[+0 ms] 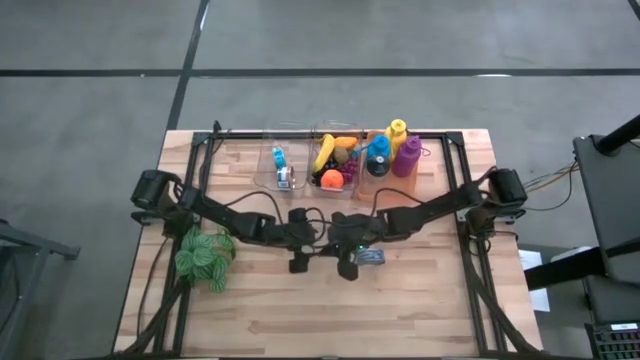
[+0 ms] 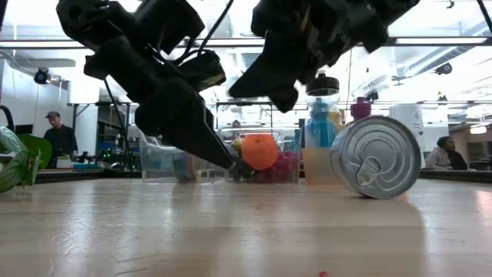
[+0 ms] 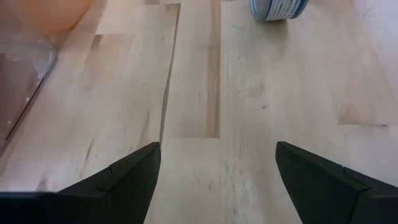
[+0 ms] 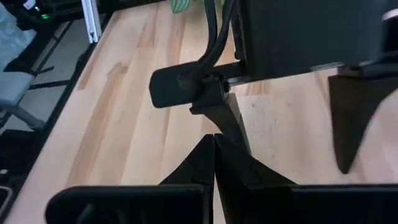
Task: Pick & Place Food Item
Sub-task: Put the blue tuna can into the left transparent bin
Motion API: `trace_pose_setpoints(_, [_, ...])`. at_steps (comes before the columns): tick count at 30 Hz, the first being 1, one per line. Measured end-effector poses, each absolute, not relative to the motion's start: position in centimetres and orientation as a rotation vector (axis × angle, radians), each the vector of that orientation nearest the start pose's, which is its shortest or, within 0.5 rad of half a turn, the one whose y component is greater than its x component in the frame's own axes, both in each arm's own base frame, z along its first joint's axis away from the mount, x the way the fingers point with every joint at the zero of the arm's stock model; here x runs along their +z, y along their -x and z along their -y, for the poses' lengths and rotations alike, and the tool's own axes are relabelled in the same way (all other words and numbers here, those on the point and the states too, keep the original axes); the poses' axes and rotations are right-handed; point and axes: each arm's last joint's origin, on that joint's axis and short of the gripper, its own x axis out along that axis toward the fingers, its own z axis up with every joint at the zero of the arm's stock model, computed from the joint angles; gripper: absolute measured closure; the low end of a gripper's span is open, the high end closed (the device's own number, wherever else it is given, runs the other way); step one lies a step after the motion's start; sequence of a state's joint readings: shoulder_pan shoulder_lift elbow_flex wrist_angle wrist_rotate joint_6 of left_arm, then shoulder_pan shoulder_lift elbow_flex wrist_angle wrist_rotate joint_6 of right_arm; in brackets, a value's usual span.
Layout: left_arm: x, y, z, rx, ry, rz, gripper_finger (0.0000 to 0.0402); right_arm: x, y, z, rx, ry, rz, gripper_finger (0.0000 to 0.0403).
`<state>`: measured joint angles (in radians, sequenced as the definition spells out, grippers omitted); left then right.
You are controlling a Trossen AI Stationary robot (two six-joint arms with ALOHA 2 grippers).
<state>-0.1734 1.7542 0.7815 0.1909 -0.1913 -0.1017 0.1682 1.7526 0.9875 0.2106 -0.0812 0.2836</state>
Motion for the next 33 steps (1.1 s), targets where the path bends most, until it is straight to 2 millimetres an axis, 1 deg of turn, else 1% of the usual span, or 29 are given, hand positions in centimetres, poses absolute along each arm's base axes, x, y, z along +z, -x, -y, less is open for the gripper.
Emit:
trace_pose_setpoints(5, [13.2,-32.0,5.0,0.056,-0.042,-0.749,0.0080,20.7,-34.7,-6.1,0.104,-0.222,-0.608,0.0395])
trace_pose_setpoints(9, [13.3,-31.9,5.1,0.054,-0.042,-0.749,0.0080,22.6,-32.6,-5.8,-0.003,-0.177,-0.657,0.0395])
trace_pose_setpoints(13, [13.2,-31.9,5.1,0.055,-0.042,-0.752,0.0080,24.6,-29.9,-6.0,-0.079,-0.158,-0.706,0.0395])
trace_pose_setpoints(18, [13.2,-31.8,5.1,0.052,-0.039,-0.760,0.0080,26.8,-25.7,-6.8,-0.157,-0.168,-0.757,0.0395])
trace_pose_setpoints(21, [13.2,-31.7,5.2,0.008,-0.013,-0.773,0.0080,27.8,-23.2,-7.1,-0.228,-0.178,-0.771,0.0395])
trace_pose_setpoints(26, [14.0,-31.4,5.4,-0.031,0.071,-0.776,0.0080,28.5,-19.4,-7.0,-0.385,-0.199,-0.777,0.0395])
trace_pose_setpoints(30, [15.3,-30.5,5.2,-0.015,0.123,-0.802,0.0080,28.0,-17.0,-6.7,-0.474,-0.221,-0.802,0.0395])
trace_pose_setpoints(33, [16.9,-30.0,5.1,-0.014,0.141,-0.769,0.0080,27.4,-15.7,-6.6,-0.485,-0.172,-0.797,0.0395])
